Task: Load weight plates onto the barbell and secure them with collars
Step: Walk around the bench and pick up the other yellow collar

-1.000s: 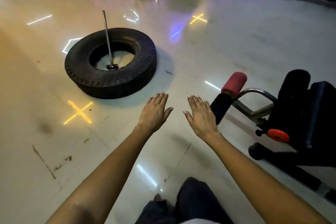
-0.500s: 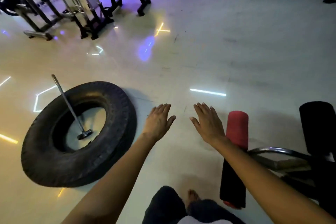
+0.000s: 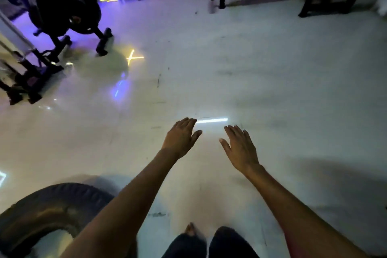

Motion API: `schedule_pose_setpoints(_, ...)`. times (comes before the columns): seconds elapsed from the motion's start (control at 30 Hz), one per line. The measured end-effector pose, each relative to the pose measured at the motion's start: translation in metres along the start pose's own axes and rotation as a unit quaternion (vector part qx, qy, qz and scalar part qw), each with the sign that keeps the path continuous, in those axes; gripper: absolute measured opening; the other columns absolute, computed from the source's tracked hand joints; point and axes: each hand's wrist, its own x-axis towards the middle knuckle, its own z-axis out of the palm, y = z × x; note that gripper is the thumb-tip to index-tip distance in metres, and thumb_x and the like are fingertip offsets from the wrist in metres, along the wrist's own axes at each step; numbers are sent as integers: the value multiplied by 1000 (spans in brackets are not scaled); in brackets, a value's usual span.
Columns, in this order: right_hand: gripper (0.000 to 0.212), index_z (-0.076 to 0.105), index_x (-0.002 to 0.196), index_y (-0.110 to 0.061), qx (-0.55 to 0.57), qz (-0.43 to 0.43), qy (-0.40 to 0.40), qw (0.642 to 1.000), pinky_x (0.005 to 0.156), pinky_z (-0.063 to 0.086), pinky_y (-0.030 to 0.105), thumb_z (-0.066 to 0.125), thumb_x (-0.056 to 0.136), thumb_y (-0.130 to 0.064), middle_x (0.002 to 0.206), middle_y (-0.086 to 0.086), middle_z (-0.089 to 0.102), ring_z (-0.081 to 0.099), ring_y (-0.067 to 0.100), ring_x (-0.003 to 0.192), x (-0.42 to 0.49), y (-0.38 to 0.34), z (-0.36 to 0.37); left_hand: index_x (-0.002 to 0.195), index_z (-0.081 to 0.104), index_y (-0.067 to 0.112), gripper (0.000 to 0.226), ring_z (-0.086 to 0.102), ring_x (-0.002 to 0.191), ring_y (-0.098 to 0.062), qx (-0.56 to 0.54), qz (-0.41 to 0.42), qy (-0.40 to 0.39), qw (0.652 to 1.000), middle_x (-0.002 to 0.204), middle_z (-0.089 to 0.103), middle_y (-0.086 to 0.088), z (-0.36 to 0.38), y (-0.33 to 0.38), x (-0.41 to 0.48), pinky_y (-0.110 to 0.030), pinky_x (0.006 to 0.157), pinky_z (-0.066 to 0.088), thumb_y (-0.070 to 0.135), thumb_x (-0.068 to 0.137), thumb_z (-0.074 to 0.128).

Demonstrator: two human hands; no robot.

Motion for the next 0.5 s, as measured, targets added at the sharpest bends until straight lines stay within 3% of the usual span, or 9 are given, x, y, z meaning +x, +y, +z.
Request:
schedule_pose_setpoints(0.23, 50, 29, 143, -11, -1, 132, 63, 989, 117, 6, 34, 32, 99, -35, 152, 7, 30, 18, 19, 144, 136, 66, -40, 139, 39, 12, 49, 33, 137, -22, -51, 90, -17, 995, 142, 46, -9, -8, 11, 213, -33, 105, 32, 39, 98, 39)
schedule_pose_setpoints(0.5, 50, 31, 142, -11, 12, 208, 114, 971, 118, 6, 33, 32, 99, -36, 152, 7, 31, 18, 18, 144, 314, 172, -117, 136, 42, 13, 47, 36, 136, -22, -50, 179, -28, 982, 141, 48, -7, -5, 71, 451, -33, 103, 34, 40, 97, 41)
